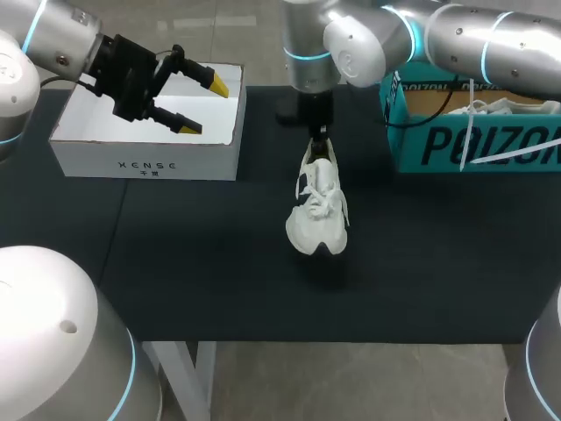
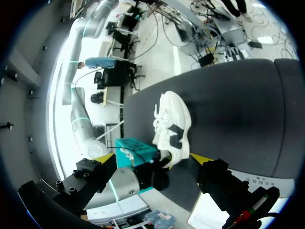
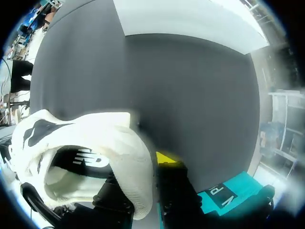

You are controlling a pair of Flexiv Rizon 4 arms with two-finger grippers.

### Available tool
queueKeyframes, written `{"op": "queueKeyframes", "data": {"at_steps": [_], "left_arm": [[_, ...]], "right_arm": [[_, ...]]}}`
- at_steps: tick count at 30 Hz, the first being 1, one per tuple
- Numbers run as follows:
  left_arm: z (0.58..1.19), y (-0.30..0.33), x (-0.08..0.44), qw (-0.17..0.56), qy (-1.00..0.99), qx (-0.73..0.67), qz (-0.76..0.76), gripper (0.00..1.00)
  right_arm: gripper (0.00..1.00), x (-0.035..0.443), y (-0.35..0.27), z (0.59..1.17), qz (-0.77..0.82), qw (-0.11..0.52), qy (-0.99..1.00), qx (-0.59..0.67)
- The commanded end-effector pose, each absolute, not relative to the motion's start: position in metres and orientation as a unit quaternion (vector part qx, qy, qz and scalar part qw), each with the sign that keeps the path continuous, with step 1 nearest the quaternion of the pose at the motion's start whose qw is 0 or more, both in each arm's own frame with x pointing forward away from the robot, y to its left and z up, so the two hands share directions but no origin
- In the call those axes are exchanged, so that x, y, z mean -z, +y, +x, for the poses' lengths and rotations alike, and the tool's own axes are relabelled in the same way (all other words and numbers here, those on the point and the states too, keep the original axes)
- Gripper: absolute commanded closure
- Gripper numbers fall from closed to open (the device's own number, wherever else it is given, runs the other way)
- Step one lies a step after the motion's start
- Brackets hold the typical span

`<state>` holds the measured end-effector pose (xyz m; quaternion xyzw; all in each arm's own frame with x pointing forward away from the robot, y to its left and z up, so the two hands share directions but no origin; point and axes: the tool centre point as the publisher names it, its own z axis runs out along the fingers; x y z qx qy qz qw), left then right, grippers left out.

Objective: Take the shoe out of the shoebox, open the shoe tongue, remove and reinsert the insole, then place the shoe into the shoebox

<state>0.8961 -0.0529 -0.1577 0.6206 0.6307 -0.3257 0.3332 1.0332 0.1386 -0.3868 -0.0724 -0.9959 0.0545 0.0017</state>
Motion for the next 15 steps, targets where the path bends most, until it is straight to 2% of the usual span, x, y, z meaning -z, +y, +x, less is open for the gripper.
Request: {"op": "queueKeyframes", "data": {"at_steps": [1, 15], "left_arm": [[0.896, -0.053, 0.157, 0.332, 0.631, 0.324, 0.621, 0.00], [0.896, -0.053, 0.157, 0.332, 0.631, 0.324, 0.621, 0.00]], "right_arm": [[1.00, 0.346, 0.133, 1.027, -0.090, -0.018, -0.995, -0.047], [1.00, 0.277, 0.133, 1.025, -0.136, -0.075, -0.986, -0.058]]}}
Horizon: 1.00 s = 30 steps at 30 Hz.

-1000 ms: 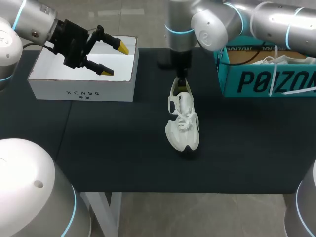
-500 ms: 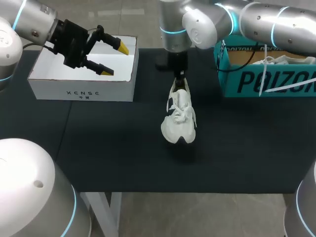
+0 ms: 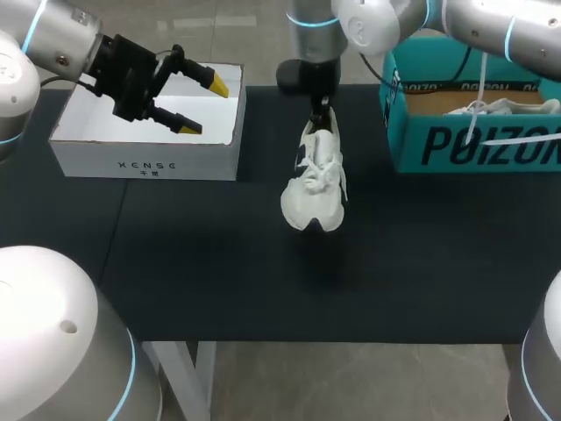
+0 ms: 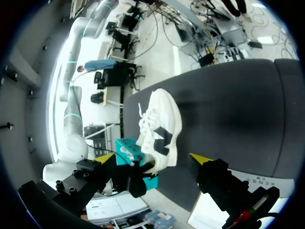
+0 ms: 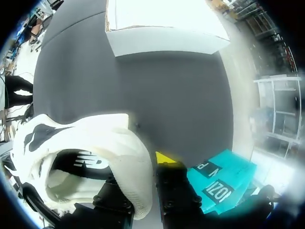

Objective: Take the shoe out of the shoebox, open the shoe tongue, remove and reinsert the insole, then place the shoe into the shoebox

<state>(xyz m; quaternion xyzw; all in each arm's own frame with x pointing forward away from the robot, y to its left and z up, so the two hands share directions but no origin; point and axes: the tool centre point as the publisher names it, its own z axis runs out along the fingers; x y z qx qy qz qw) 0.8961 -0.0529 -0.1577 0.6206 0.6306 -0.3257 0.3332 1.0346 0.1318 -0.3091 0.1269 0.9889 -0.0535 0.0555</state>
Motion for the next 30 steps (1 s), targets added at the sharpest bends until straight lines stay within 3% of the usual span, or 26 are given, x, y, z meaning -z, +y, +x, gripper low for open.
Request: {"op": "queueKeyframes", "data": {"at_steps": [1, 21, 30], "left_arm": [[0.896, -0.053, 0.157, 0.332, 0.631, 0.324, 0.621, 0.00], [0.896, -0.053, 0.157, 0.332, 0.631, 0.324, 0.621, 0.00], [0.896, -0.053, 0.157, 0.332, 0.631, 0.324, 0.621, 0.00]], "right_arm": [[1.00, 0.273, 0.132, 1.025, 0.139, 0.077, 0.986, 0.060], [1.00, 0.258, 0.129, 1.022, 0.166, 0.094, 0.980, 0.063], [1.00, 0.229, 0.077, 1.080, 0.281, 0.115, 0.951, 0.066]]}}
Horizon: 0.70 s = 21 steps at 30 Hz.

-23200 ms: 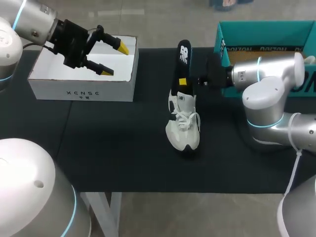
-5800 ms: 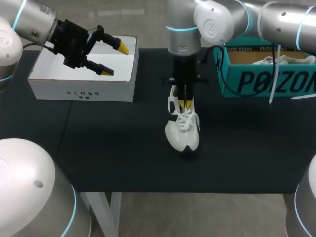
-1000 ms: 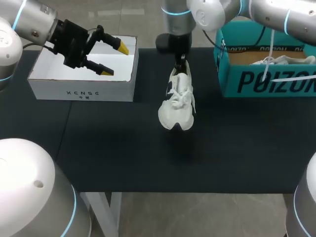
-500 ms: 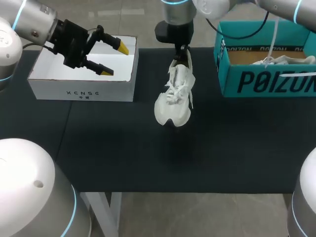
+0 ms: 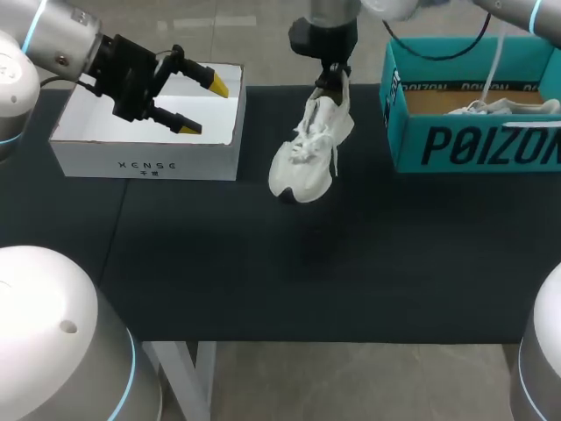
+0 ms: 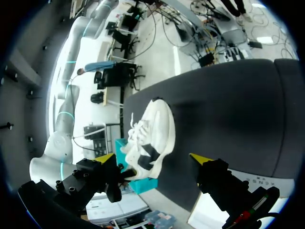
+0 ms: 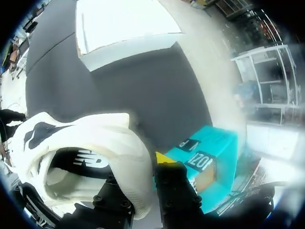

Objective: Take the shoe out of the shoebox, open the shoe tongue, remove and reinsert the insole, then place the shoe into the shoebox

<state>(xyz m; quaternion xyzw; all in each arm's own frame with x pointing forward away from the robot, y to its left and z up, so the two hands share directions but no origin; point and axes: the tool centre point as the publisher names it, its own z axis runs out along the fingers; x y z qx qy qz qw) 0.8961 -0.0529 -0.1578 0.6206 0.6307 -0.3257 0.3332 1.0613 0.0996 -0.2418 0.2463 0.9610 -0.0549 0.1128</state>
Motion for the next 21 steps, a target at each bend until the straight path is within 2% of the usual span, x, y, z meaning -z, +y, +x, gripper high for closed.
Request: {"op": "queueKeyframes", "data": {"at_steps": [1, 12, 21], "left_arm": [[0.896, -0.053, 0.157, 0.332, 0.631, 0.324, 0.621, 0.00], [0.896, -0.053, 0.157, 0.332, 0.631, 0.324, 0.621, 0.00], [0.896, -0.053, 0.157, 0.332, 0.631, 0.324, 0.621, 0.00]], "right_arm": [[1.00, 0.226, 0.069, 1.086, 0.293, 0.114, 0.947, 0.062], [1.00, 0.208, 0.022, 1.113, 0.419, 0.129, 0.895, 0.083], [1.00, 0.208, 0.022, 1.113, 0.419, 0.129, 0.895, 0.083]]}}
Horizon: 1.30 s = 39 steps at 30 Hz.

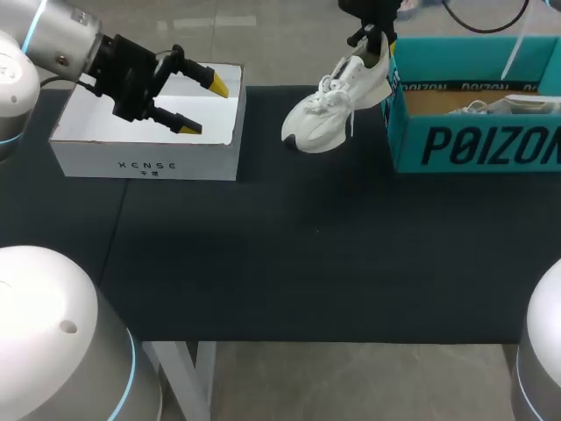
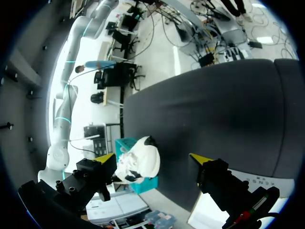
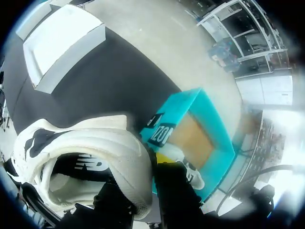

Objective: Take the shoe out of the shoebox, open the shoe tongue, remove and reinsert the insole, then place the shoe into the shoebox

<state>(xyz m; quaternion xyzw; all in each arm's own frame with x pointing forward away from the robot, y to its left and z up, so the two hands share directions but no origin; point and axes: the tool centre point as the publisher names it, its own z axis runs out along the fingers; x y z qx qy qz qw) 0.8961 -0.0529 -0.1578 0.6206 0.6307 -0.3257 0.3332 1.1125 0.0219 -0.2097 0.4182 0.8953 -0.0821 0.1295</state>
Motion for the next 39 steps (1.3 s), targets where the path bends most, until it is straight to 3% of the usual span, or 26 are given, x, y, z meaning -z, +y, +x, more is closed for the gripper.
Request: {"op": "queueKeyframes", "data": {"at_steps": [1, 11, 22, 33, 39], "left_arm": [[0.896, -0.053, 0.157, 0.332, 0.631, 0.324, 0.621, 0.00], [0.896, -0.053, 0.157, 0.332, 0.631, 0.324, 0.621, 0.00], [0.896, -0.053, 0.157, 0.332, 0.631, 0.324, 0.621, 0.00], [0.896, -0.053, 0.157, 0.332, 0.631, 0.324, 0.621, 0.00], [0.896, -0.053, 0.157, 0.332, 0.631, 0.324, 0.621, 0.00]], "right_arm": [[1.00, 0.208, 0.022, 1.113, 0.419, 0.129, 0.895, 0.083], [1.00, 0.201, 0.015, 1.122, 0.426, 0.130, 0.892, 0.083], [1.00, 0.177, -0.061, 1.174, 0.549, 0.162, 0.816, 0.086], [1.00, 0.168, -0.144, 1.183, 0.677, 0.185, 0.702, 0.120], [1.00, 0.168, -0.144, 1.183, 0.677, 0.185, 0.702, 0.120]]}}
